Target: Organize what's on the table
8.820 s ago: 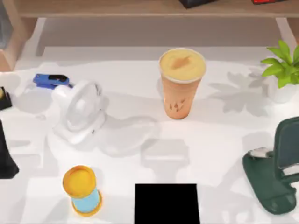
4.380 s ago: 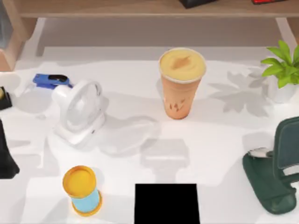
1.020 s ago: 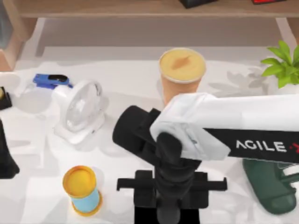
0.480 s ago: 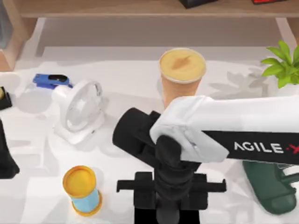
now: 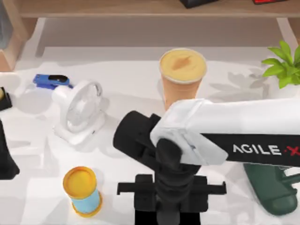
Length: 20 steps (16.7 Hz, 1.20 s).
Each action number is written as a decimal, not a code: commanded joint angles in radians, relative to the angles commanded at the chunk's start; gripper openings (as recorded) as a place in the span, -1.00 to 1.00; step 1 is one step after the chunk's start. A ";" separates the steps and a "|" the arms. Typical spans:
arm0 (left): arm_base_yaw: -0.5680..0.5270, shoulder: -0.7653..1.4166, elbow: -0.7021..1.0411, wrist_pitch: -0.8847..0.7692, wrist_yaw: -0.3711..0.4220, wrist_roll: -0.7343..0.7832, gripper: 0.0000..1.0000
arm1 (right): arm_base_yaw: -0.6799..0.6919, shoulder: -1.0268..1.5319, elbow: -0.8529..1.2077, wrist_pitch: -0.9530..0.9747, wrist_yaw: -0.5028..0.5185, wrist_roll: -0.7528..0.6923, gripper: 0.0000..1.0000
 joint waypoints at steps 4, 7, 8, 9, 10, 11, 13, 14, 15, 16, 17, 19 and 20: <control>0.000 0.000 0.000 0.000 0.000 0.000 1.00 | 0.000 0.000 0.000 0.000 0.000 0.000 -0.10; 0.000 0.000 0.000 0.000 0.000 0.000 1.00 | 0.000 0.000 0.000 0.000 0.000 0.000 0.36; 0.000 0.000 0.000 0.000 0.000 0.000 1.00 | 0.000 0.000 0.000 0.000 0.000 0.000 0.51; 0.000 0.000 0.000 0.000 0.000 0.000 1.00 | 0.000 0.000 0.000 0.000 0.000 0.000 0.66; 0.000 0.000 0.000 0.000 0.000 0.000 1.00 | 0.000 0.000 0.000 0.000 0.000 0.000 0.81; 0.000 0.000 0.000 0.000 0.000 0.000 1.00 | 0.000 0.000 0.000 0.000 0.000 0.000 0.96; 0.000 0.000 0.000 0.000 0.000 0.000 1.00 | 0.000 0.000 0.000 0.000 0.000 0.000 1.00; 0.000 0.000 0.000 0.000 0.000 0.000 1.00 | 0.000 0.000 0.000 0.000 0.000 0.000 1.00; 0.000 0.000 0.000 0.000 0.000 0.000 1.00 | 0.000 0.000 0.000 0.000 0.000 0.000 1.00; 0.000 0.000 0.000 0.000 0.000 0.000 1.00 | 0.000 0.000 0.000 0.000 0.000 0.000 1.00; 0.000 0.000 0.000 0.000 0.000 0.000 1.00 | 0.000 0.000 0.000 0.000 0.000 0.000 1.00; 0.000 0.000 0.000 0.000 0.000 0.000 1.00 | 0.000 0.000 0.000 0.000 0.000 0.000 1.00; 0.000 0.000 0.000 0.000 0.000 0.000 1.00 | -0.001 -0.001 0.000 0.000 0.000 0.000 1.00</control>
